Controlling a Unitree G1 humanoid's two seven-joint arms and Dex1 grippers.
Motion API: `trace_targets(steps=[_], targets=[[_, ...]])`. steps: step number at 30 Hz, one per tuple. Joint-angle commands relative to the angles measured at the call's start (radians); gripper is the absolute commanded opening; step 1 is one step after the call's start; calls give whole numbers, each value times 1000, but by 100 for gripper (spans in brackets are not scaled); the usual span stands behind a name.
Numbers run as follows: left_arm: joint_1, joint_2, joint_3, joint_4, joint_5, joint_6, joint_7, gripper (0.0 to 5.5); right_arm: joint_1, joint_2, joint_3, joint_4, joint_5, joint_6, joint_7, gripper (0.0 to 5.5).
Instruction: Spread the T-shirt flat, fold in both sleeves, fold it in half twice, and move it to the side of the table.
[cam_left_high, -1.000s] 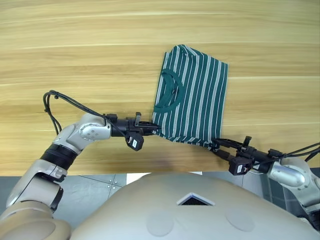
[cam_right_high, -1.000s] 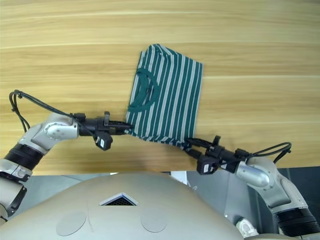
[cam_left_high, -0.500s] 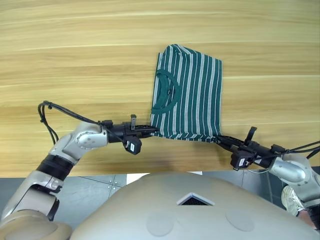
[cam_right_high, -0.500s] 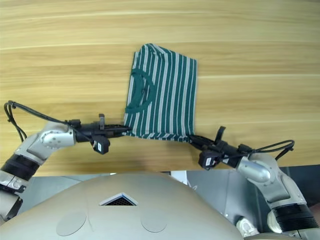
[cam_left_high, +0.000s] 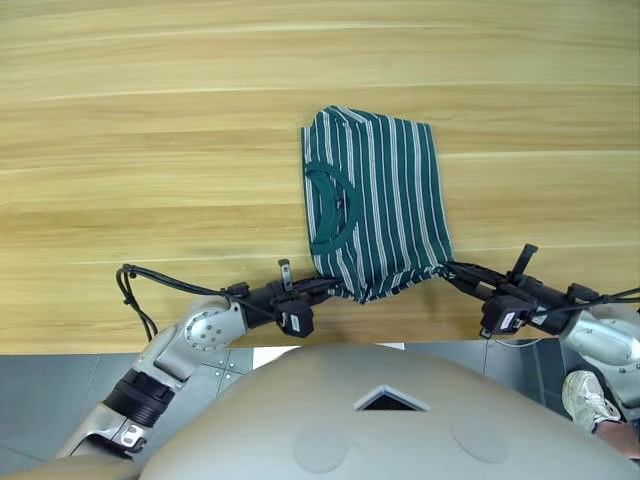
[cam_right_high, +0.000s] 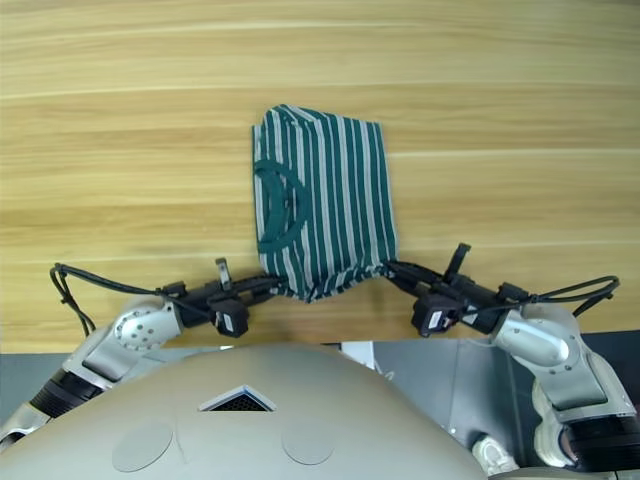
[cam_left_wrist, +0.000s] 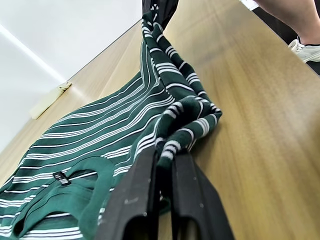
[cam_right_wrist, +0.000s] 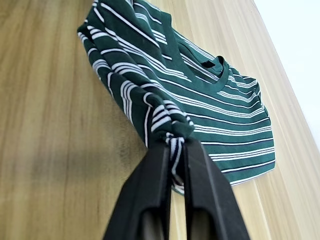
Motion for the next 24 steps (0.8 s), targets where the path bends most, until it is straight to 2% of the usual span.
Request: trace_targets(steps=[1,4,12,24], targets=[[-43,6,100,-21,-61,65,10,15,-63,17,-19,5,24,35,1,14],[-83,-22,149,-29,-132,95,12,15,-165,73,-6,26,30,81,-23,14],[-254,-100,167,75,-189,152,-18,15,-359,195,30,94,-20,183,-67,14],[-660,-246,175,502,-193,136,-28,15,-649,291,59,259,-113,306,-138,14]])
